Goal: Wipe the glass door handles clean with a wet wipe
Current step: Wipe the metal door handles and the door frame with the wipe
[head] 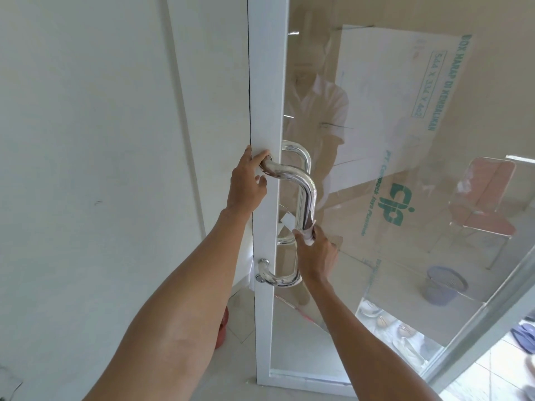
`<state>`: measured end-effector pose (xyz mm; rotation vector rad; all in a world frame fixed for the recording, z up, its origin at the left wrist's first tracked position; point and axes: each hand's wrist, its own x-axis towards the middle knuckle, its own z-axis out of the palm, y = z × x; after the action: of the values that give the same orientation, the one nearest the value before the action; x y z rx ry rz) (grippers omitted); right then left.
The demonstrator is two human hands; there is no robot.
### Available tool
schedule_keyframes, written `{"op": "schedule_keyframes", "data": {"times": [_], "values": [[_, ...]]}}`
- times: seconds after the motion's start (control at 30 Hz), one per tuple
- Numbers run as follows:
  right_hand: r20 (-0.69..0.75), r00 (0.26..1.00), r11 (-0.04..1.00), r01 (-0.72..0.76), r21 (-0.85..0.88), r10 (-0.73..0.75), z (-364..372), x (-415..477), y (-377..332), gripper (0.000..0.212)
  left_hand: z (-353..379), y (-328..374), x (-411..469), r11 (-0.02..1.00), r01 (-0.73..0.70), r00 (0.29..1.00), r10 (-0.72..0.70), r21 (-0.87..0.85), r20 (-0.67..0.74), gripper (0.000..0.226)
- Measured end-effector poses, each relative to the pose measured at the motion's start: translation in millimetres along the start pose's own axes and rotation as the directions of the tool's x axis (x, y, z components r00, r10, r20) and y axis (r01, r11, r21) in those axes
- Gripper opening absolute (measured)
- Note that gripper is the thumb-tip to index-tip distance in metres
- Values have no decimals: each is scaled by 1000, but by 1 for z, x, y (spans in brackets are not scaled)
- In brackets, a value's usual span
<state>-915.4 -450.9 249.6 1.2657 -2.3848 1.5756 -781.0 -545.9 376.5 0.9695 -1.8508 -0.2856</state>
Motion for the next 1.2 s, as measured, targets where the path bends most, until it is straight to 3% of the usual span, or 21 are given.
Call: {"op": "schedule_keyframes", "data": {"times": [0.17, 0.33, 0.43, 0.53, 0.63, 0.73, 0.93, 1.07, 1.2], "values": [[29, 999, 1000, -21, 6, 21, 10, -11, 18, 35, 6, 0, 0, 1000, -3, 999, 2, -27, -35, 63], [211, 949, 967, -207, -146, 235, 33, -36, 54, 31, 5, 0, 3, 999, 12, 1000, -13, -39, -16, 64], [289, 914, 953, -241, -185, 287, 37, -36, 61, 33, 4, 0, 4, 999, 23, 1000, -24, -39, -6, 64], [234, 951, 976, -179, -122, 204, 34, -29, 52, 33, 4, 0, 4, 999, 21, 1000, -22, -33, -15, 65], [88, 993, 997, -80, 1, 80, 27, -23, 41, 24, 6, -1, 4, 999, 15, 999, -16, -35, -28, 65], [43, 997, 996, -72, 56, 70, 28, -23, 39, 24, 9, -2, 3, 1000, 9, 999, -10, -25, -52, 64], [211, 926, 946, -324, 15, 314, 52, -48, 66, 27, 12, -4, 2, 1000, -14, 997, 13, -19, -79, 60], [261, 854, 866, -489, 105, 450, 60, -48, 69, 26, 12, -4, 3, 1000, -5, 998, 5, -4, -65, 61], [289, 865, 885, -454, 102, 410, 54, -43, 66, 22, 12, -3, 2, 1000, 3, 998, -4, -22, -63, 62]]}}
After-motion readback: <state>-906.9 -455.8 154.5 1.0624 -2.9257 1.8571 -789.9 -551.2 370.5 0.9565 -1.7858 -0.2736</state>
